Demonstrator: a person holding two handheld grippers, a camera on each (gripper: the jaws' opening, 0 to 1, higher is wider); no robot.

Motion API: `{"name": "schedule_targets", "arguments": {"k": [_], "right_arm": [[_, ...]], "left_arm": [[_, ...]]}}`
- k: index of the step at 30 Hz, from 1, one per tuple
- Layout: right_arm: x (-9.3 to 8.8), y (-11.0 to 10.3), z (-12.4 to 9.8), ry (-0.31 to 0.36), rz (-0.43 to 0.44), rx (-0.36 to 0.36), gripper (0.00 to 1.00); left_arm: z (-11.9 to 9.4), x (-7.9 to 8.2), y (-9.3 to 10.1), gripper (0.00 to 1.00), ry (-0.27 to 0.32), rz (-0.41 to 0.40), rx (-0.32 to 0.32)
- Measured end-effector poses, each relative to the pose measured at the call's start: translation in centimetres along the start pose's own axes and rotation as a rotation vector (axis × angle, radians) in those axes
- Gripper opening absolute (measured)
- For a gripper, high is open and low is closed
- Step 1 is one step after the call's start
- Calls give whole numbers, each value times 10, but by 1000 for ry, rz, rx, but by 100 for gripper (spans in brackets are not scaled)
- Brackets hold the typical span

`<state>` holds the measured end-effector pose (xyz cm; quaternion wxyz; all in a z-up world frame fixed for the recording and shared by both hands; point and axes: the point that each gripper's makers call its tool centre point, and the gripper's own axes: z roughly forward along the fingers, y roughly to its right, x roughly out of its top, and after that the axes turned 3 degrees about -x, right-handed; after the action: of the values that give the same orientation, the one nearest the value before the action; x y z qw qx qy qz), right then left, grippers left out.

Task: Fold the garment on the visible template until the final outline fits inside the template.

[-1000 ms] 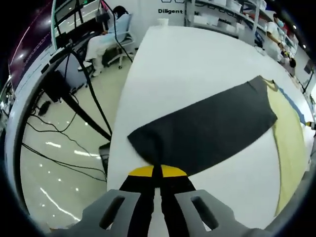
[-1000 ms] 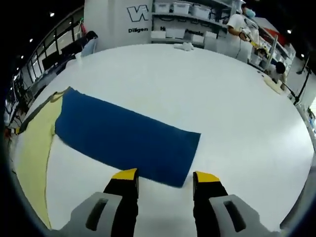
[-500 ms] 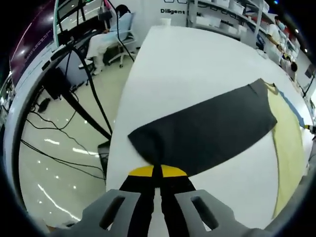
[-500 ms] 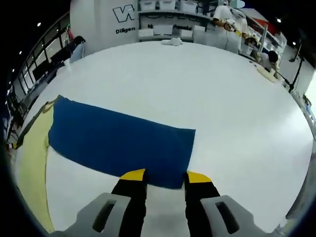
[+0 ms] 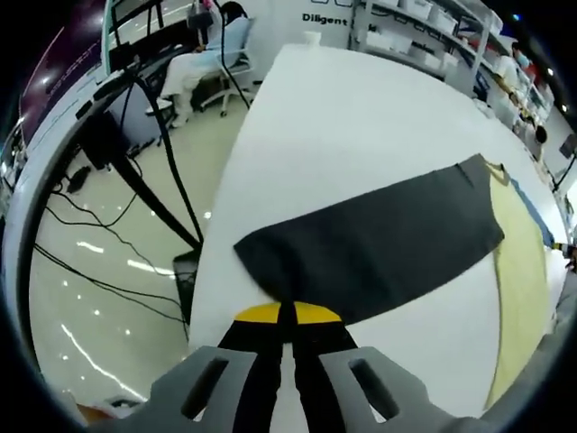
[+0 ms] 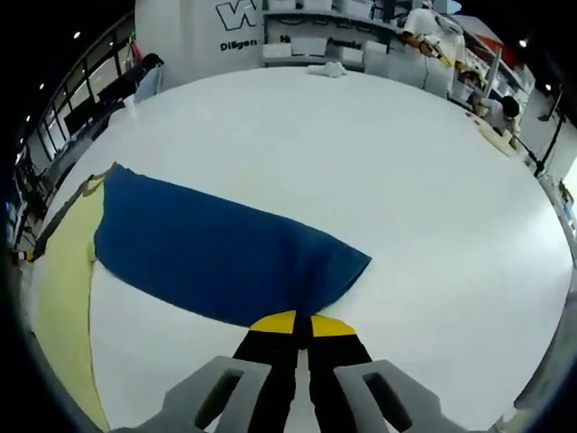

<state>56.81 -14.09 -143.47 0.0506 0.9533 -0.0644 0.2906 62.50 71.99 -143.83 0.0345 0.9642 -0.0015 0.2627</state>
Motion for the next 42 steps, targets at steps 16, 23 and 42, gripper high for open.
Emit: {"name": "schedule_targets", "arguments": {"k": [16,23,42], "right_arm": [[51,-22,-36,160,-66,39,0],[68,-30,-49,206,-74,60,0],[97,-61,-86,291,-53,149,0]], "left_arm": [[-29,71,53,1,252,136,-96],[-46,96,76,1,343,166,-153],[-101,140,162,1,529,254,-360]]}}
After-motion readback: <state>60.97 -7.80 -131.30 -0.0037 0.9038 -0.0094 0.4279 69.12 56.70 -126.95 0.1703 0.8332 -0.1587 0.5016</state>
